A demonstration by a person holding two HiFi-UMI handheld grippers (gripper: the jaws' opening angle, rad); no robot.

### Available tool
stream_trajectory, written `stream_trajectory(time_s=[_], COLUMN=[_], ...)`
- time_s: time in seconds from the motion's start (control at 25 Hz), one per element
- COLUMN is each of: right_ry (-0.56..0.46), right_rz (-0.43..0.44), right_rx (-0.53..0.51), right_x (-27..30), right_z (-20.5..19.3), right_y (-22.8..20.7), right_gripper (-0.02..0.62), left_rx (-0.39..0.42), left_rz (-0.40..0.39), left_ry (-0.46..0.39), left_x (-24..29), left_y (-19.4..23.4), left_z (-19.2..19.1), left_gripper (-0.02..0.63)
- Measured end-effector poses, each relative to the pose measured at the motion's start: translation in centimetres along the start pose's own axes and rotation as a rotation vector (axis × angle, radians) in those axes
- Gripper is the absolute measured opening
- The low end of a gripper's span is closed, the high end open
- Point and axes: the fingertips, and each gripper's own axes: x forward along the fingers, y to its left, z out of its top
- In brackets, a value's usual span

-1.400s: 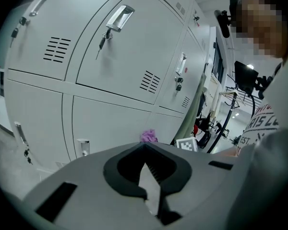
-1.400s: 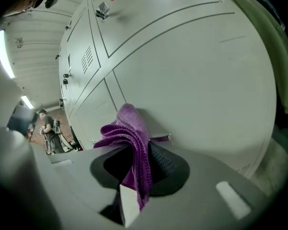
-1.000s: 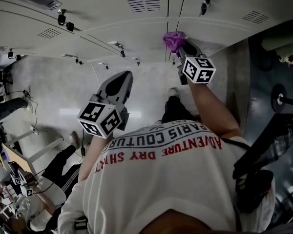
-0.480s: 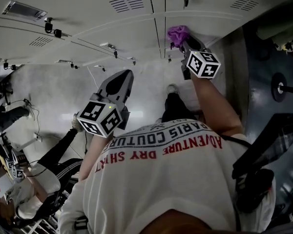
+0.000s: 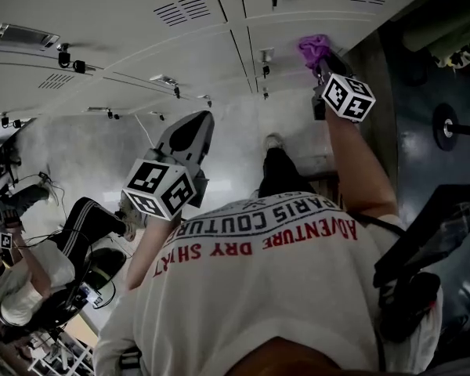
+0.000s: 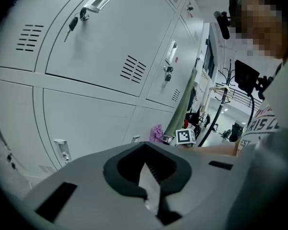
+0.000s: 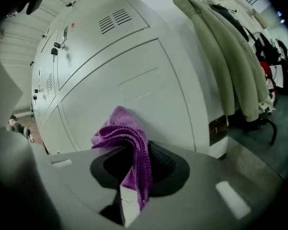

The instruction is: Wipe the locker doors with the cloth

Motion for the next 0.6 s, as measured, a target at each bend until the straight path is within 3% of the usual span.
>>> stream_trajectory(time_s=[0.6], right_ry=[-0.044], right_rz=[-0.187], right_rx=[0.012], right_x=[-2.8], right_z=[2.9], right_y=[-9.3], right_gripper=[0.077], left_rx=[0.015], left_rz=[-0.012], left_ry=[0.019], left_x=[0.5], left_y=[0.0], left_z=[0.0], left_gripper=[0.000])
